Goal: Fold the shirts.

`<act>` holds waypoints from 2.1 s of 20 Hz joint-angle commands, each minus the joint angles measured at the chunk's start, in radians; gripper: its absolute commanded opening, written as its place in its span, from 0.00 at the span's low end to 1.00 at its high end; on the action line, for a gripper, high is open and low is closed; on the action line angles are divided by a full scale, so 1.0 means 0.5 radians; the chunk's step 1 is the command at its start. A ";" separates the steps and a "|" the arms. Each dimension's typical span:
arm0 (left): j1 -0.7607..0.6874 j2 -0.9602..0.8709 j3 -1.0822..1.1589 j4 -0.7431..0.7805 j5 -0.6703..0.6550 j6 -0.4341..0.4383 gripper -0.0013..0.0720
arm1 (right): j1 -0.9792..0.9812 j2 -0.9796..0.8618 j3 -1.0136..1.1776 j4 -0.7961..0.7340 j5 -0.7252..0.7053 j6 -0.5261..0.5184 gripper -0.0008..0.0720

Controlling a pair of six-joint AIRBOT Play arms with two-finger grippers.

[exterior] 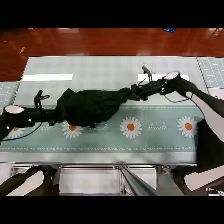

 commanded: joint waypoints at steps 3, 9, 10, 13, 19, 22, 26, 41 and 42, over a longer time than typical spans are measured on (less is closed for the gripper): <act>0.111 0.250 0.639 -0.003 -0.183 -0.002 0.05 | -0.207 0.403 0.618 -0.536 0.079 0.298 0.04; 0.112 0.520 1.721 0.000 -0.137 -0.008 0.05 | -0.362 1.025 1.408 -0.957 0.069 0.433 0.04; 0.119 0.550 1.844 0.005 -0.140 -0.008 0.05 | -0.362 1.146 1.460 -1.062 0.069 0.449 0.04; 0.121 0.665 2.084 0.046 -0.162 -0.008 0.05 | -0.361 1.500 1.476 -1.380 0.083 0.494 0.04; 0.117 0.838 2.010 0.053 -0.829 -0.123 0.05 | -0.359 1.897 1.476 -1.519 0.391 0.566 0.04; 0.117 0.945 1.700 0.176 -0.967 -0.200 0.05 | -0.359 1.905 1.447 -1.523 0.624 0.584 0.04; 0.117 1.146 0.987 0.256 -1.109 -0.250 0.05 | -0.359 1.907 1.105 -1.392 0.721 0.603 0.04; 0.117 0.111 0.011 -0.076 0.248 -0.017 0.05 | -0.237 0.481 0.266 -0.883 -0.137 0.359 0.04; 0.114 -0.026 0.076 -0.170 0.244 0.024 0.09 | -0.230 0.369 0.342 -0.866 -0.169 0.408 0.04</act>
